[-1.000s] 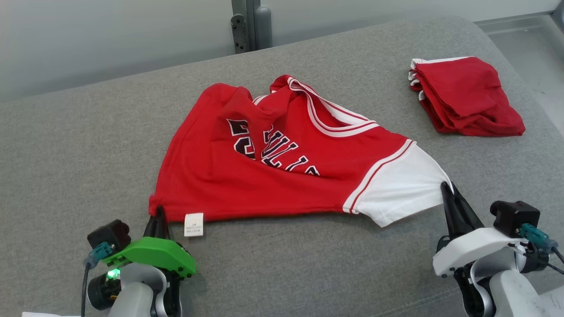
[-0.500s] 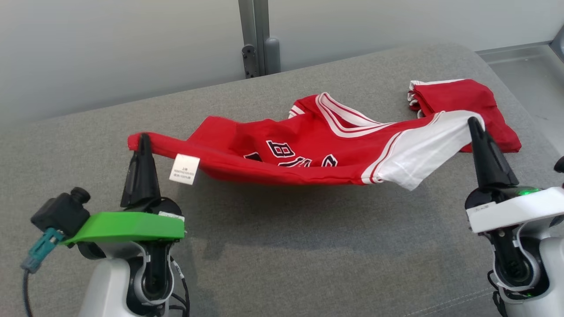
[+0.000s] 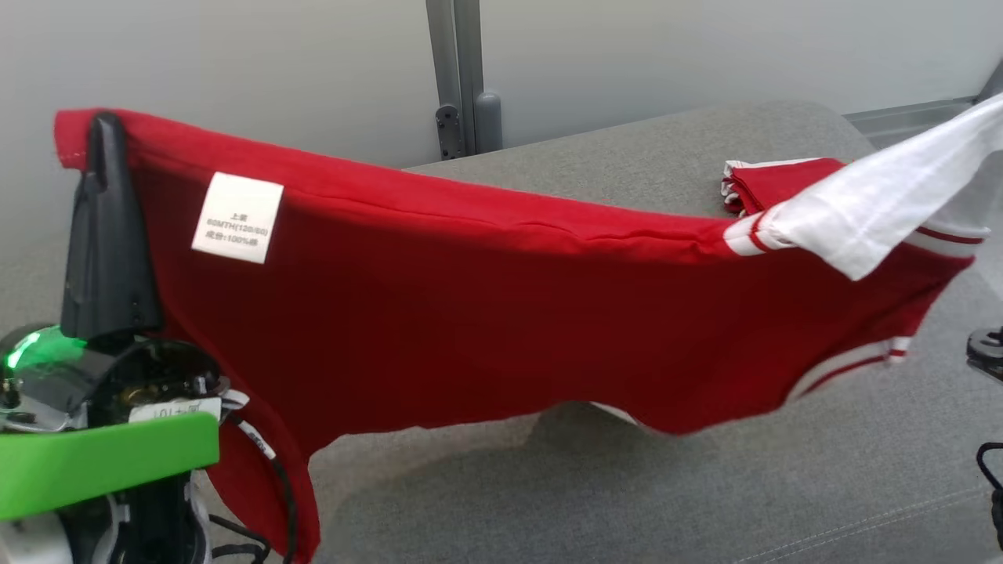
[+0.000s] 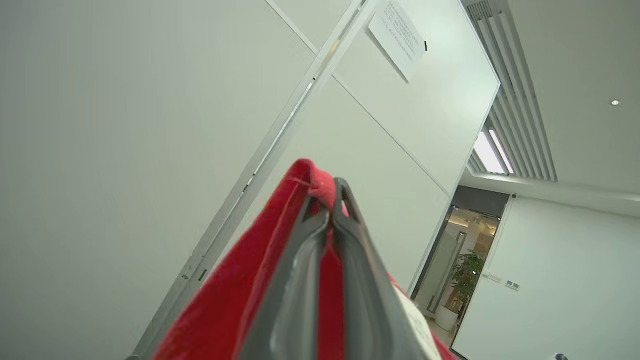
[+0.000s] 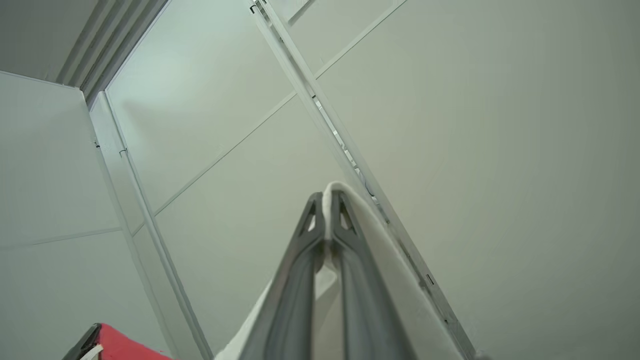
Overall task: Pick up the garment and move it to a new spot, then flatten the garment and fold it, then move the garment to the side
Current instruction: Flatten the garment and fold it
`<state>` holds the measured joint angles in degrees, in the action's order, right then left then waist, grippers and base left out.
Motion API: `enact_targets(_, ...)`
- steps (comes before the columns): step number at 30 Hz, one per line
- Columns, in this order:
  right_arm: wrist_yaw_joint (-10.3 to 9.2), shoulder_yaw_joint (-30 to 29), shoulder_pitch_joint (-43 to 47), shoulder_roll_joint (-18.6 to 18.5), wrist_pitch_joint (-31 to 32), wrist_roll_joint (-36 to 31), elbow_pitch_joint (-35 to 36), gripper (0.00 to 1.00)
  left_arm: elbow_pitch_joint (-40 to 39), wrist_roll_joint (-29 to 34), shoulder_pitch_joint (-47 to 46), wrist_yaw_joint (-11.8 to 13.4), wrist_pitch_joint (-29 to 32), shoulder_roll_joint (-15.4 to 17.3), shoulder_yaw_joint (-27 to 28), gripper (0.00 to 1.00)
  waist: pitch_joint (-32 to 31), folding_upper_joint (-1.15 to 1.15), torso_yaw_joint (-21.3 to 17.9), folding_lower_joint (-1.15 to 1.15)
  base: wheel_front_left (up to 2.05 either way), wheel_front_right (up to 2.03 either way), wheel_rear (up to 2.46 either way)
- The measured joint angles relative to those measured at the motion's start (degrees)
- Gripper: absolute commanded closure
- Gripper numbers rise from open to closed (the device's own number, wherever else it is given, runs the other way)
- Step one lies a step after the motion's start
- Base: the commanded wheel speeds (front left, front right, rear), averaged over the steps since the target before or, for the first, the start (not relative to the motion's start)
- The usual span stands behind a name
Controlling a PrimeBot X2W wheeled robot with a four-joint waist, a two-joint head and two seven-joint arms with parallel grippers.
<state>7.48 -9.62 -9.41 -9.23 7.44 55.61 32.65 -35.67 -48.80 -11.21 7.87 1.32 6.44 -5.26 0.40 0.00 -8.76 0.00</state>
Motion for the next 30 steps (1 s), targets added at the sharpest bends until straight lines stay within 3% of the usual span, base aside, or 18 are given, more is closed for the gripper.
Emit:
enact_targets(8, 0.0, -3.3, -3.0, 3.1, 6.6, 3.8, 4.5, 1.0, -3.7, 1.5, -5.3, 2.2, 5.0, 3.1, 0.3, 1.0, 3.4, 0.0, 0.3, 0.0, 0.0, 0.0, 0.0)
enact_targets(12, 0.0, -2.2, -8.8, 3.6, 9.3, 1.6, -0.1, 1.0, 1.3, 1.2, -10.4, 1.8, 6.3, 3.9, 0.5, 1.0, 6.4, 0.0, 0.5, 0.0, 0.0, 0.0, 0.0)
enact_targets(16, -0.01, -0.6, -21.5, 3.5, 9.5, -3.9, -9.3, 1.0, 10.9, 0.2, -20.0, 0.7, 8.3, 5.5, 0.9, 1.0, 10.2, 0.0, 0.7, 0.0, 0.0, 0.0, 0.0)
enact_targets(23, 0.0, 3.1, -54.3, 4.6, -0.8, -16.4, -31.8, 1.0, 36.9, 6.0, -49.1, -0.6, 7.7, 10.8, 1.9, 1.0, 17.4, 0.0, 0.8, 0.01, 0.0, 0.0, 0.0)
enact_targets(27, 0.0, 6.3, -66.3, 5.8, -10.4, -21.0, -45.0, 1.0, 50.7, 11.0, -62.8, -2.4, 2.7, 13.6, 1.1, 1.0, 20.6, 0.0, 0.0, 0.01, 0.0, 0.0, 0.0)
enact_targets(30, 0.0, 8.5, -72.7, 6.3, -16.4, -20.9, -51.6, 1.0, 57.7, 14.4, -71.0, -3.6, -1.1, 15.1, -0.3, 1.0, 22.1, 0.0, -1.7, 0.01, 0.0, 0.0, 0.0)
